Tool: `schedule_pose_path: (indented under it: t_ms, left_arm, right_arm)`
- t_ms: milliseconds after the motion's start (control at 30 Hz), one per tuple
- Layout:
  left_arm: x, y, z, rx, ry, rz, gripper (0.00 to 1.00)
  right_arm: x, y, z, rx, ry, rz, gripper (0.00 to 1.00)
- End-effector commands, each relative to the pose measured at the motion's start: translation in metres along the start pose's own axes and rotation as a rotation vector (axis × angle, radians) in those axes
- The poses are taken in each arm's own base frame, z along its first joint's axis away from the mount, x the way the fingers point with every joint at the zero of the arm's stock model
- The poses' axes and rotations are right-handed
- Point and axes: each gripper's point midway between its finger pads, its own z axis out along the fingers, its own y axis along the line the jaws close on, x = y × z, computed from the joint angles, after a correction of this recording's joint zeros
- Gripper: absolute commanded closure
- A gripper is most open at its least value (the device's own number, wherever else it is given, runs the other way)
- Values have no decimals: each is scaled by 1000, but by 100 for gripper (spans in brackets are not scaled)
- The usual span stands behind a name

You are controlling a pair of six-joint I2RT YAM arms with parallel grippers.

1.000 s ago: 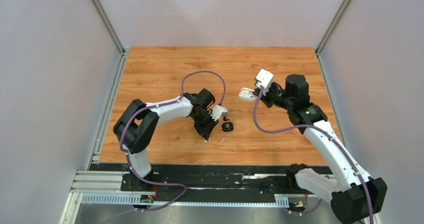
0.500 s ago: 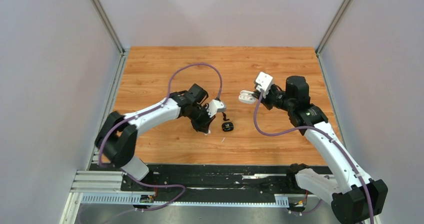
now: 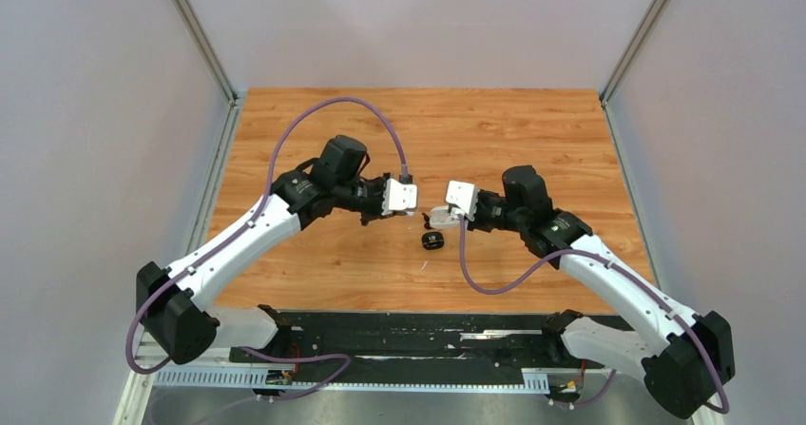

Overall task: Insert the wireless bluetooth earbuds into the charging case
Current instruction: Pick up the earbud from the center of the board.

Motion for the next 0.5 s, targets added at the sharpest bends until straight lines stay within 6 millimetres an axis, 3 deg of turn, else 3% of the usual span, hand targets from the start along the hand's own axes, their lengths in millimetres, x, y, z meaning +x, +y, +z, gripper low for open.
schedule_pose_path:
  t_ms: [0,200,467]
  left_arm:
    - [-42,24,-4,-22,-81,158,100]
    - [-50,35,5,-7,-79,96,100]
    - [-48,33,14,37,-39,-13,100]
  right_arm:
    - [-24,-26,12,97,-70,-112,100]
    - [-38,-38,23,101,-94,-65,100]
    - [-59,-32,24,32,-148,15,100]
